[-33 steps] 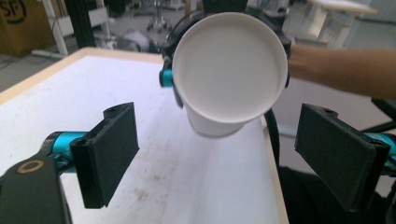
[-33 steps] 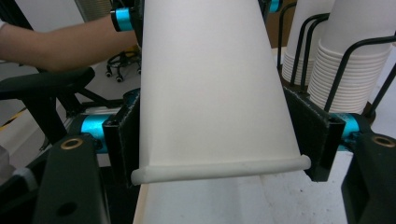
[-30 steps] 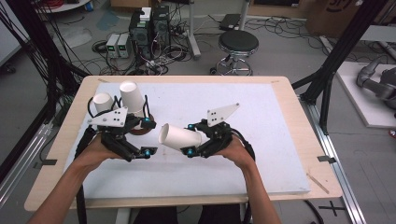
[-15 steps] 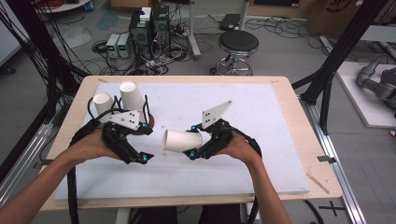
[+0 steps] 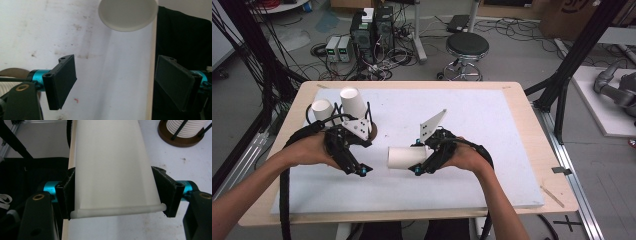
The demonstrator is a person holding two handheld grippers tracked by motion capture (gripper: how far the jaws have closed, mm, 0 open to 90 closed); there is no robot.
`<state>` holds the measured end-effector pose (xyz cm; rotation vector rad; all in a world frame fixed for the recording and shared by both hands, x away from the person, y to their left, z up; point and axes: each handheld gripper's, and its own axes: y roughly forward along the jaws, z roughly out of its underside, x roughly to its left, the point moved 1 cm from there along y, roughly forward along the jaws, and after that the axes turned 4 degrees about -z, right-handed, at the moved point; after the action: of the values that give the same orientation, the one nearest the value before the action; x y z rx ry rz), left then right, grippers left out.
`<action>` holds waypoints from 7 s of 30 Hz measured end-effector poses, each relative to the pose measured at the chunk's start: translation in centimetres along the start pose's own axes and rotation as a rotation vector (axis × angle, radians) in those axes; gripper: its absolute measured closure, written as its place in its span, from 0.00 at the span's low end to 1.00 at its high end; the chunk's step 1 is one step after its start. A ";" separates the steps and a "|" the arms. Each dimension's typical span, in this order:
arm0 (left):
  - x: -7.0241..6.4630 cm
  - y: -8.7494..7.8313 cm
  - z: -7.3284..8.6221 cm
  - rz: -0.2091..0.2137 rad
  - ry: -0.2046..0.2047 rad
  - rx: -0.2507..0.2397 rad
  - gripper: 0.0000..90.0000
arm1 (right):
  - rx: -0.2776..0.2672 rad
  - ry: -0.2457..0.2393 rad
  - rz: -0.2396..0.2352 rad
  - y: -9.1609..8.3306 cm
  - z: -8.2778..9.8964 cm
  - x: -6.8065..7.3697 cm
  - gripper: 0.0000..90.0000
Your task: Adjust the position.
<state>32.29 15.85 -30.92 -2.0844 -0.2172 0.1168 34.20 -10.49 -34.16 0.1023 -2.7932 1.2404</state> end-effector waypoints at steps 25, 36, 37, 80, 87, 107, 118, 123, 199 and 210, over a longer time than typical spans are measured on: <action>-0.2 3.0 -2.3 0.079 0.026 0.244 0.22 | 0.289 -0.057 0.009 1.7 -2.6 0.6 0.33; 0.0 4.0 -3.2 0.109 0.026 0.263 0.22 | 0.305 -0.054 0.009 1.9 -2.8 0.4 0.33; 0.0 4.2 -3.3 0.113 0.028 0.263 0.22 | 0.306 -0.054 0.007 2.0 -2.8 0.4 0.33; 0.1 5.9 -4.9 0.156 0.126 0.240 0.39 | 0.267 -0.065 -0.009 2.0 -3.2 0.5 0.33; 0.0 6.1 -5.0 0.153 0.131 0.265 0.39 | 0.278 -0.069 -0.008 2.2 -3.2 0.5 0.32; -0.4 6.9 -4.6 0.156 0.091 0.245 0.39 | 0.145 -0.053 -0.027 1.6 -3.1 0.5 0.19; -0.4 7.3 -4.6 0.149 0.104 0.258 0.39 | 0.065 -0.046 -0.006 0.0 -3.2 0.5 0.19; -0.7 7.3 -4.1 0.163 0.089 0.222 0.39 | 0.033 -0.045 -0.008 -0.5 -3.2 0.5 0.19; -0.9 8.2 3.1 0.147 -0.023 -0.794 0.39 | -0.549 0.036 -0.015 -0.3 2.8 1.1 0.19; -1.1 8.6 2.7 0.148 -0.018 -0.796 0.39 | -0.576 0.018 -0.045 0.6 1.7 1.0 0.19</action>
<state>31.64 13.78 -39.70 -2.8945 -0.1271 0.1545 33.06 -11.42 -35.65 0.1113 -2.9809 0.3878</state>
